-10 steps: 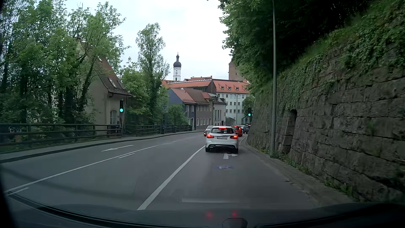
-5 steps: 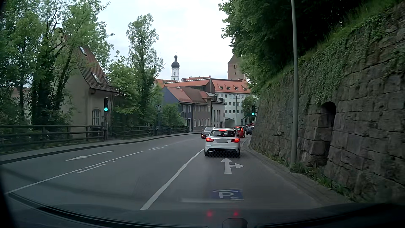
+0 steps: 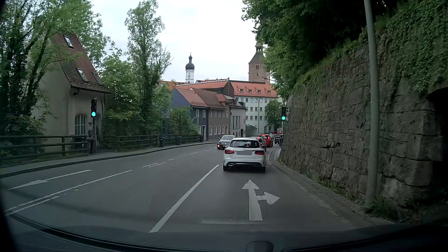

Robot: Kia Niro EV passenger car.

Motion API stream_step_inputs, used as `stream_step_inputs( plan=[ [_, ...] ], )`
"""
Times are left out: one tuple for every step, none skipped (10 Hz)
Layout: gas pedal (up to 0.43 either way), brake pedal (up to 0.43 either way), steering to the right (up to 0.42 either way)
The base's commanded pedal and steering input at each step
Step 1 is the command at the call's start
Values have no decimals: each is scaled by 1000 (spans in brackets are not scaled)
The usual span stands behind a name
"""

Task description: Follow the waypoints while adhering to traffic rules and regulations

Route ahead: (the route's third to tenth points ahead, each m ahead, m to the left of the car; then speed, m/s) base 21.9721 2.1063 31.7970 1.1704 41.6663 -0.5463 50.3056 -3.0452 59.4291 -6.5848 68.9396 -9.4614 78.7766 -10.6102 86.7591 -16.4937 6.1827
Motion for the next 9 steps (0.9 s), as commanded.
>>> stream_step_inputs(
  plan=[
    [0,226,13],
    [0,226,12],
    [0,226,10],
    [0,226,10],
    [0,213,10],
    [0,213,10],
    [0,213,10],
    [0,213,10],
    [0,213,10]
  ],
)
